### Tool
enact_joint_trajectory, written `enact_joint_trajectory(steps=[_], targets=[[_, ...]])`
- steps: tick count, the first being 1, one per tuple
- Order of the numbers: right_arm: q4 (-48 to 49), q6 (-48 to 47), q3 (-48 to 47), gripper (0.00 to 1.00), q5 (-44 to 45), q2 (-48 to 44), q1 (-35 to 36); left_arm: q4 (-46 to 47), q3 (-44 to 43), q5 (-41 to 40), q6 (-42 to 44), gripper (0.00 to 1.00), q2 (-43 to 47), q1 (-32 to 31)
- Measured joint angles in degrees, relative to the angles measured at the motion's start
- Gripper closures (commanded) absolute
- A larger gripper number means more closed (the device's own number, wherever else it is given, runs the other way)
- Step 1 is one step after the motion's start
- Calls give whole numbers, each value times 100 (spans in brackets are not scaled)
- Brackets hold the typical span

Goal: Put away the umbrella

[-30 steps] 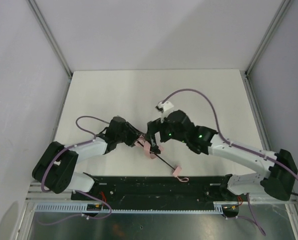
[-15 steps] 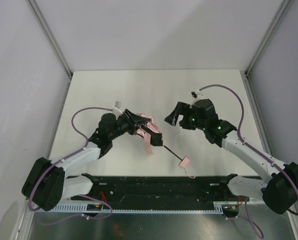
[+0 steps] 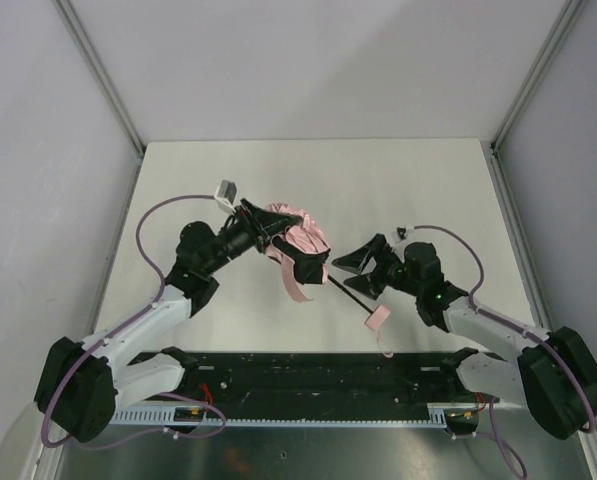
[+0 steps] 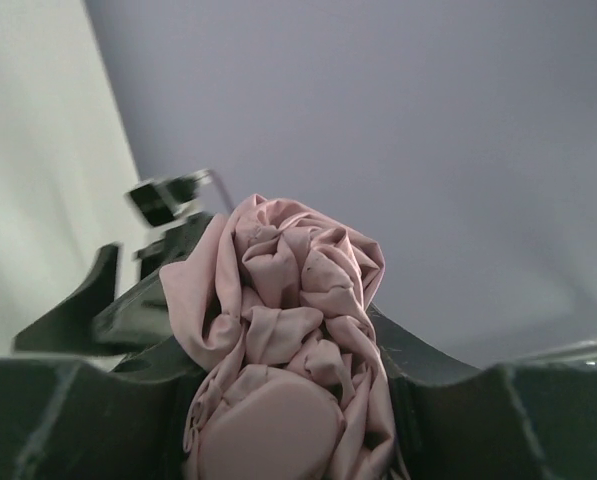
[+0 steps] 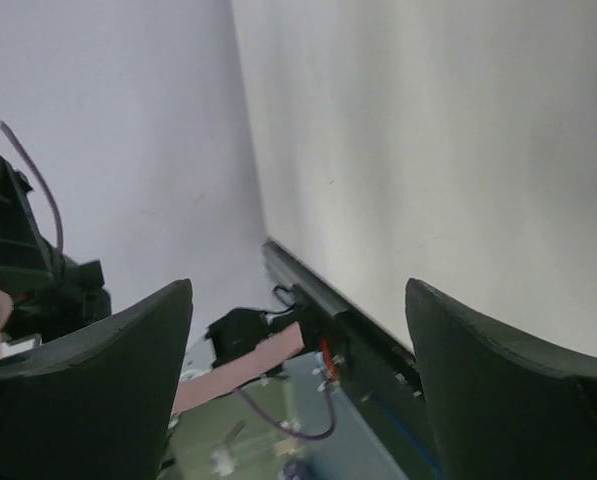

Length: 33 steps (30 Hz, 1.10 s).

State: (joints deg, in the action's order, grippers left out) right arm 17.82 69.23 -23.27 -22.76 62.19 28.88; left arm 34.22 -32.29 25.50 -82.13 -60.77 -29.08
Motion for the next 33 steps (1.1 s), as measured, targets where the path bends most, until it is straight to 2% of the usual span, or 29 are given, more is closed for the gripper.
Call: enact_joint_trajectory(steps=[8,16,21,27,30,33], targets=[[1740,1410,181,18,-68,595,1034,503,-562,42,-107,100,-74,0],[2953,2302,181,23,90,1091,1746,671,-616,42,-146,100,-245,35],[3012,2437,181,17,232,1172,2006,726,-643,48,-144,100,-323,114],[2640,2426,184,8,433,1126,2087,815,-824,92,-144,100,-404,219],[2326,2420,190,9,546,981,2085,859,-916,162,-142,100,-459,273],[2275,2485,199,14,605,857,2076,914,-981,184,-142,100,-507,286]])
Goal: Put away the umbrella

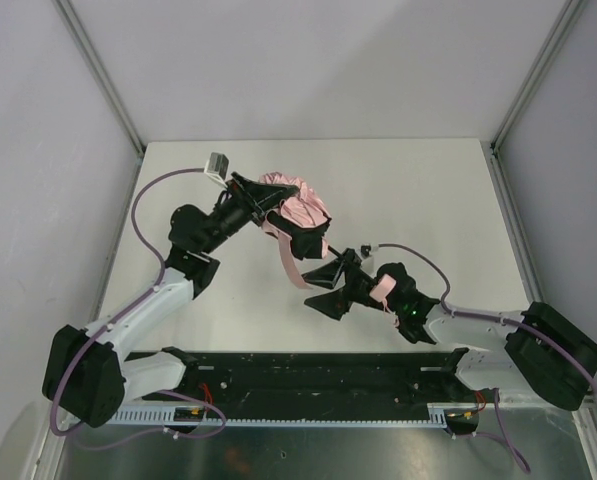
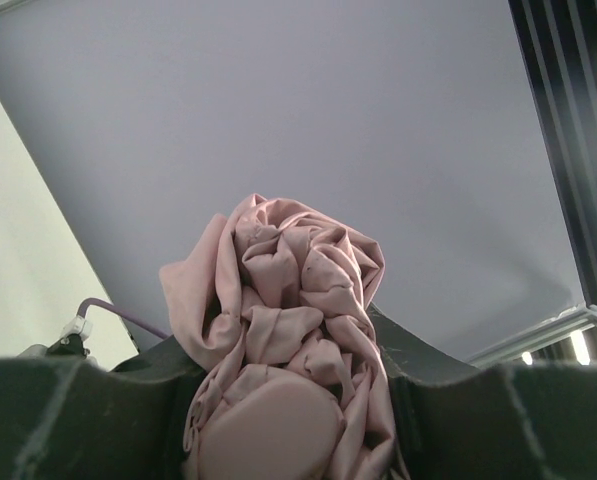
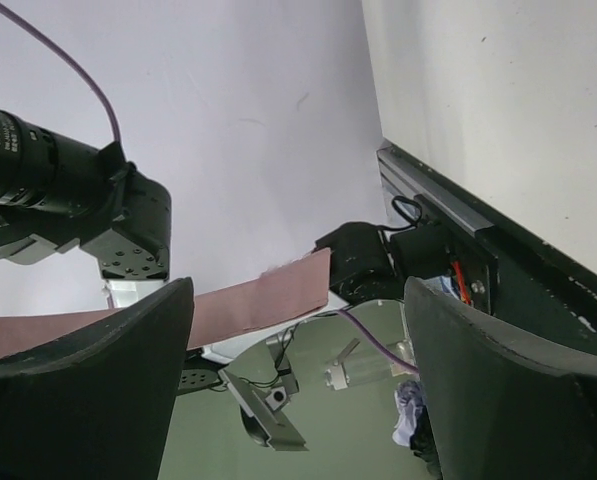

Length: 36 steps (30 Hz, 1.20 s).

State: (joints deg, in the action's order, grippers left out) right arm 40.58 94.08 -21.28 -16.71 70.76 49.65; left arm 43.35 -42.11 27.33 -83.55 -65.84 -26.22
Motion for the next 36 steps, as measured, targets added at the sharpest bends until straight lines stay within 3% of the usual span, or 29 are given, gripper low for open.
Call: enact_joint_trajectory(steps=[3,11,13,16,18,20,24,27,31,36], targets=[[83,142,0,21,59,-39,42,72,-2,13,0,100,-28,4],[476,682,-4,27,476,35,461,179,-2,94,-48,100,-92,4],[673,798,-24,34,566,168,492,210,-2,120,-50,100,-92,4],[1036,960,-105,54,643,514,494,243,0,136,-57,100,-92,2],[1268,1029,-157,83,682,754,487,249,2,136,-66,100,-92,-2],[1596,1045,-195,96,686,1025,448,262,31,136,-116,100,-92,-15],[2345,756,-210,100,632,1526,101,295,284,140,-354,100,-81,-79],[2804,114,-444,100,260,1956,-599,-114,516,157,-487,100,-63,-243],[3128,-511,-1488,100,-444,2839,-1464,-1357,546,339,-385,100,-57,-520],[3257,-911,-2000,100,-1132,3209,-1746,-3416,328,214,334,100,-57,-597]])
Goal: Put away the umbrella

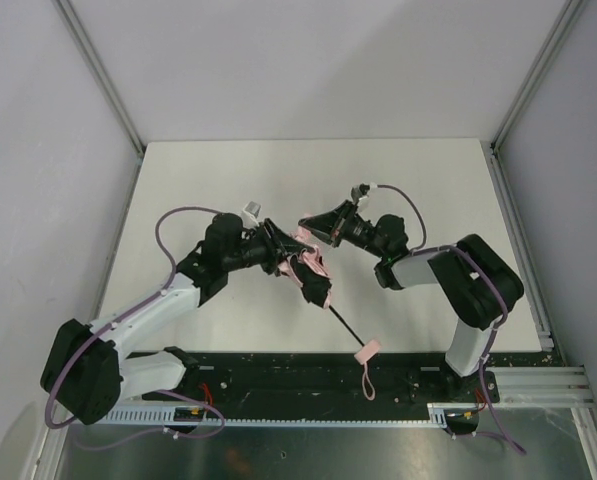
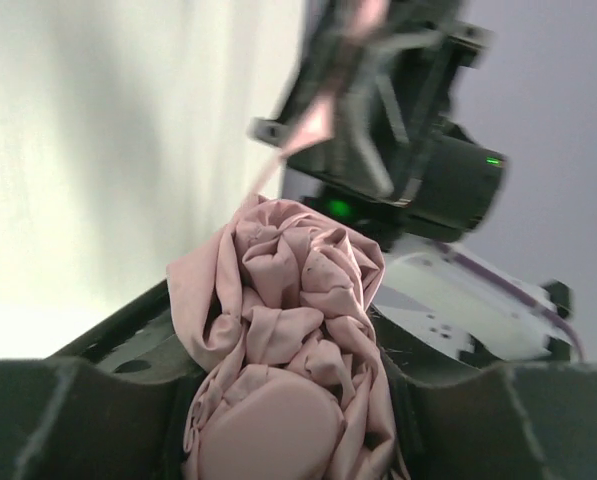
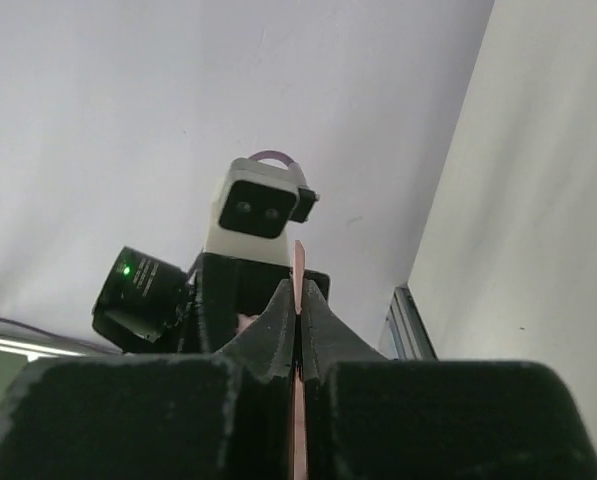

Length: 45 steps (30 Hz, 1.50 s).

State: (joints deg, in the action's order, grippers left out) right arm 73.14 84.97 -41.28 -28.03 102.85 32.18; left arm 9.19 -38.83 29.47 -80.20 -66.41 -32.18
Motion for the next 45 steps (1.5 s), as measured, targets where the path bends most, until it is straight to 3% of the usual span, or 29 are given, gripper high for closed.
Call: enact_joint_trajectory(steps=[6,13,17,22,26,33,40,44,45], targets=[[-72,-688,4,100,-636,-258,-210,-1539,-245,-531,557,100,-203,4],[-944,-2710,81,100,-1191,-1235,83,-1954,-839,-833,726,100,-1012,-13],[-2135,-4033,155,100,-894,-1628,321,-1971,-894,-787,713,100,-1504,-22],[-3797,-5727,229,100,74,-2002,1027,-2376,-798,-682,719,100,-2105,-17],[-4428,-6566,348,100,511,-2009,1482,-2761,-739,-660,717,100,-2603,-7],[-4004,-6367,695,100,632,-2229,1681,-2852,-704,-542,612,100,-2986,55],[-1075,-4874,726,100,232,-2903,1864,-2640,-664,-470,251,100,-3060,173],[-1029,-4551,745,99,223,-2859,1794,-2503,-662,-481,219,100,-3069,190],[-1231,-4533,741,93,262,-2885,1698,-2448,-651,-492,221,100,-3064,190]])
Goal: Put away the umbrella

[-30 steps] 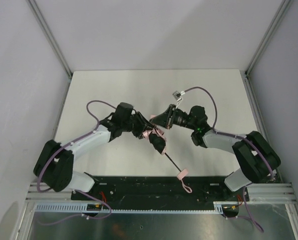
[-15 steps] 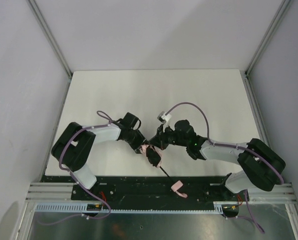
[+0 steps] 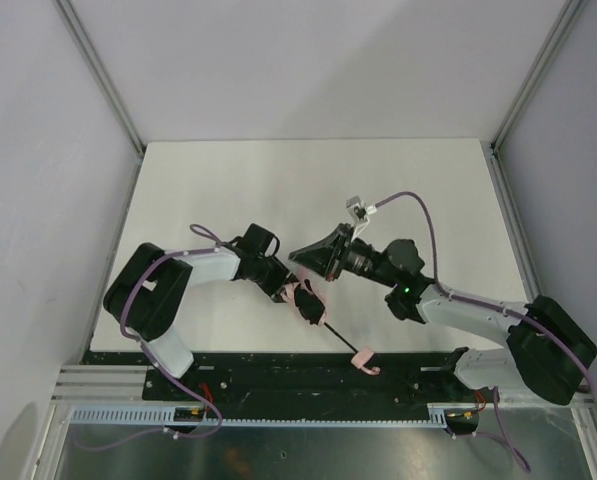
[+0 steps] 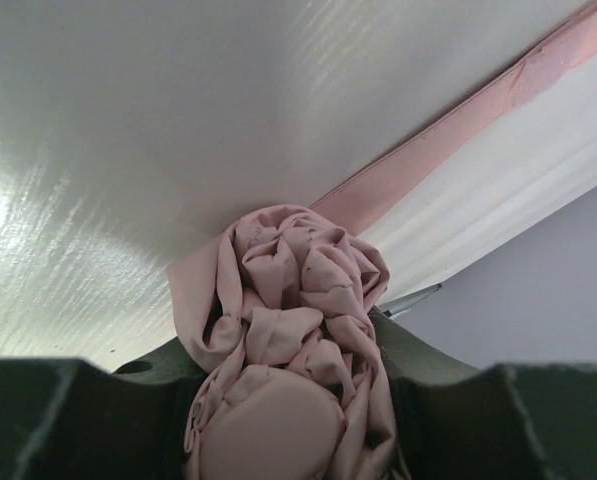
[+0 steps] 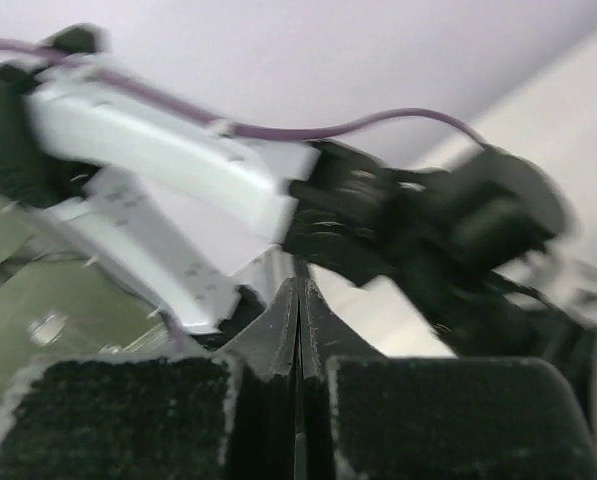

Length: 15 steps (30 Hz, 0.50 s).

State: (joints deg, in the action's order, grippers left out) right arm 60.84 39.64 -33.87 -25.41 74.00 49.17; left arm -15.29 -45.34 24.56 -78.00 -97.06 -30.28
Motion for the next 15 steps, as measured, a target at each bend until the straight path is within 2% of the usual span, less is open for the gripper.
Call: enact_joint_trajectory(steps=[2,4,6,10,15], targets=[[-988,-68,-87,61,201,-155,-284,92,52,-17,2,100,39,4],[-2031,-269,-201,36,446,-376,-516,184,127,-37,9,100,96,2],[-3075,-785,-354,20,551,-623,-595,238,170,-39,26,100,127,4],[-4704,-2017,-782,4,798,-756,-286,337,245,-24,37,100,168,11],[-5648,-3171,-962,1,1495,-280,581,411,337,-39,28,100,247,11]])
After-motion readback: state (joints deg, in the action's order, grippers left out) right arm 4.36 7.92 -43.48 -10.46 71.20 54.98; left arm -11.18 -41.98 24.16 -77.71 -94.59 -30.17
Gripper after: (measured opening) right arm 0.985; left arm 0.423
